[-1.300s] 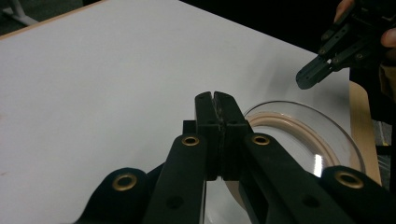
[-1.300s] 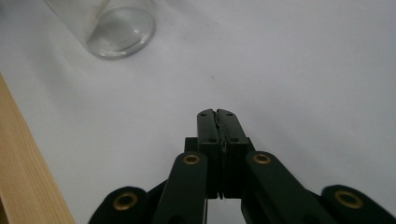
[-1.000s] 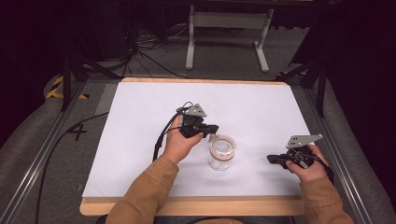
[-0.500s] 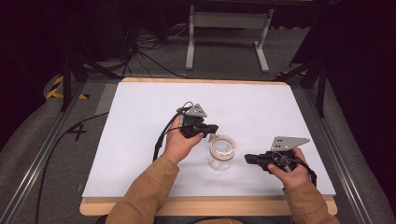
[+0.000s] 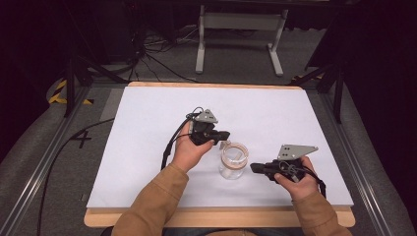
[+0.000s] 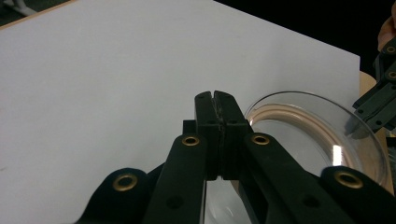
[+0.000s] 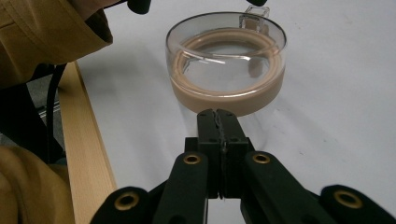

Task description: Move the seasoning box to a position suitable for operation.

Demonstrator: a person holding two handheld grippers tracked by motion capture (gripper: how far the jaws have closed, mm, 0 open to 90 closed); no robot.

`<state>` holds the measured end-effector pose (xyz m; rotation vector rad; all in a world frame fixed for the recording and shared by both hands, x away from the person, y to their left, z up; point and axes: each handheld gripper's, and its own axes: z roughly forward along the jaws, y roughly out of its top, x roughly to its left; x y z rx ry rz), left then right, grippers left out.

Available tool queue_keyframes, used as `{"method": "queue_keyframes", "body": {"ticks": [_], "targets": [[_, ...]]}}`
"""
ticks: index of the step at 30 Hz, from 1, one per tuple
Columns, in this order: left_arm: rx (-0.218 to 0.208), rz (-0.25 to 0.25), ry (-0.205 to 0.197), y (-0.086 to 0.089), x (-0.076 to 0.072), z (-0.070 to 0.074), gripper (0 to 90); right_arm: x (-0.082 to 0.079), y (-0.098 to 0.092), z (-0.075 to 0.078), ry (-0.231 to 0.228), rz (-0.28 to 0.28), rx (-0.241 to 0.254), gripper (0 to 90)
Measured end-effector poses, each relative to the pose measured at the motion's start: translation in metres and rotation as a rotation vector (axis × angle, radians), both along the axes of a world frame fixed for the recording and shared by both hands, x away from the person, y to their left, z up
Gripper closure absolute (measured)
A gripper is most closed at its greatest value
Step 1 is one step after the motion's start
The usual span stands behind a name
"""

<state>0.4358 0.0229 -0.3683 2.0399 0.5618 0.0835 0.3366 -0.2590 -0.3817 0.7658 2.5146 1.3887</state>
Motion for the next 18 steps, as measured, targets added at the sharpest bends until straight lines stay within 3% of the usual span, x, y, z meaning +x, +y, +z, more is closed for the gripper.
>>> {"method": "queue_keyframes", "body": {"ticks": [18], "targets": [[0.004, 0.013, 0.008, -0.001, 0.001, -0.002, 89.8, 0.003, 0.012, 0.003, -0.025, -0.022, 0.054, 90.0]]}}
